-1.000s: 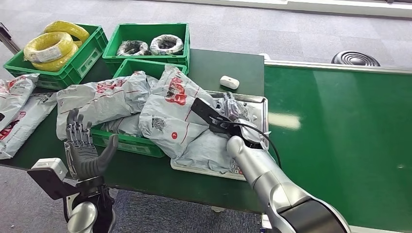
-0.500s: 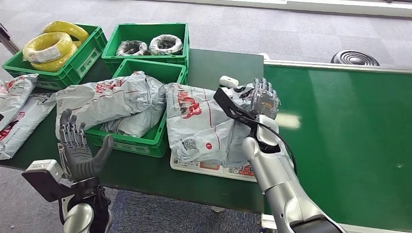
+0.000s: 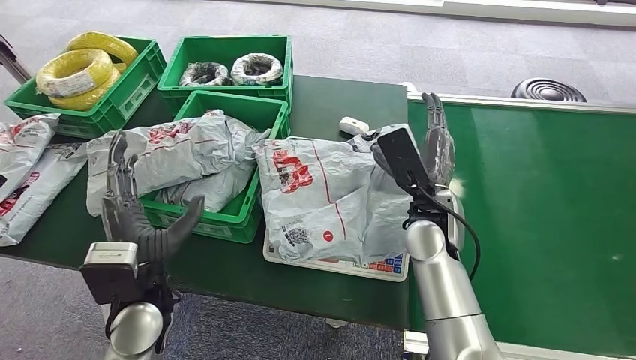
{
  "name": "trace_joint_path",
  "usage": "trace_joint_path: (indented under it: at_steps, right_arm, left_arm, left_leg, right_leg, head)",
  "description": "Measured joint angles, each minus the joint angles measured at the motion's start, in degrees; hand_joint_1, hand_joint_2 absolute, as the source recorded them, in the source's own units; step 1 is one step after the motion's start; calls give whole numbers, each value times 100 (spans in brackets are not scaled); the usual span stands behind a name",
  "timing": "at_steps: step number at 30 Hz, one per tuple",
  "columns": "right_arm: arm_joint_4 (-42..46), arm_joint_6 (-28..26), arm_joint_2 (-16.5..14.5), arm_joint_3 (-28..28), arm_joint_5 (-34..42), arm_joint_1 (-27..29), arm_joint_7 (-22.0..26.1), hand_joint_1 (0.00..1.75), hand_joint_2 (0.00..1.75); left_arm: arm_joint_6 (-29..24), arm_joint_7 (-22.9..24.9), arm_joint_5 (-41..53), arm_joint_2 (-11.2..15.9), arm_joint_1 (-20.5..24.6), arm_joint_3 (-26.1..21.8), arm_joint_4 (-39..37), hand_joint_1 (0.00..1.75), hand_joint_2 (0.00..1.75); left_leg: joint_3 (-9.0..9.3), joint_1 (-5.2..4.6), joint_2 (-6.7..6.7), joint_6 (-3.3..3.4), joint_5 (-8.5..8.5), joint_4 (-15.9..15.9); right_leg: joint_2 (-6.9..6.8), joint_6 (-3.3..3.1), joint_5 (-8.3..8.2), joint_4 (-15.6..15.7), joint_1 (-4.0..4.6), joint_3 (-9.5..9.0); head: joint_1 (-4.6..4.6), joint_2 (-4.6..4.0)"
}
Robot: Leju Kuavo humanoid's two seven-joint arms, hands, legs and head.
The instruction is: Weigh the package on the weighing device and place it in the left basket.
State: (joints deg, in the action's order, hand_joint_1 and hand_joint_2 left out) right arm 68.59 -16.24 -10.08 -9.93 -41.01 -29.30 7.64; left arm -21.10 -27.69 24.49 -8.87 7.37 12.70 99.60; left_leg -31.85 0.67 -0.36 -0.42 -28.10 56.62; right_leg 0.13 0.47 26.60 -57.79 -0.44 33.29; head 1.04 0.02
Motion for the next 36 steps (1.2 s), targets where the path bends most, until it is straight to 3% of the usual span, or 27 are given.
trace_joint_path:
  at_steps: [4, 10, 14, 16, 23, 26, 36]
  right_arm:
    - [454, -239, 0, 25, 550, 367, 621, 0, 175]
    - [1116, -340, 66, 258, 1081, 1048, 968, 0, 175]
    - [1510, -1098, 117, 621, 1724, 1565, 1852, 0, 175]
    - [1747, -1501, 137, 784, 1732, 1782, 2050, 0, 175]
    - [2562, -2173, 193, 1134, 1579, 2300, 2140, 0, 175]
    - [2884, -2292, 198, 1262, 1655, 2476, 2396, 0, 175]
    - [3625, -2321, 54, 1599, 1723, 2746, 2850, 0, 175]
  left_arm:
    - [202, 820, 719, 77, 888, 479, -174, 0, 175]
    - [1328, 1807, 900, -5, 2333, 1030, -1204, 0, 175]
    - [1615, 2136, 1278, -234, 3151, 1460, -2395, 0, 175]
    - [1592, 2225, 1463, -371, 3445, 1676, -3006, 0, 175]
    - [1880, 2492, 1766, -854, 4133, 2160, -4836, 0, 175]
    - [2020, 2699, 1608, -984, 4317, 2388, -5433, 0, 175]
    - [2535, 3295, 730, -1091, 4614, 3829, -6903, 0, 175]
  left_leg:
    - [6, 0, -5, 1, 2, 1]
    - [7, -1, -8, 1, 2, 4]
    - [-4, -8, -17, 3, 1, 6]
    - [-6, -10, -4, 6, -2, 6]
    - [-10, -10, 9, 9, -6, 5]
    - [-8, -10, 10, 10, -6, 5]
    - [-9, -10, 13, 10, -6, 4]
  right_leg:
    - [-2, 0, -1, 0, 0, -5]
    - [-6, 0, -2, 0, -1, -4]
    - [-11, 1, -2, 0, -9, 0]
    - [-5, 2, -2, 0, -10, 4]
    - [6, 2, -3, 2, -11, 13]
    - [12, 2, -3, 2, -10, 14]
    - [13, 2, -3, 2, -10, 13]
  head:
    - [1, 0]
    - [1, 0]
    - [2, 0]
    - [1, 0]
    - [2, 0]
    - [2, 0]
    - [2, 0]
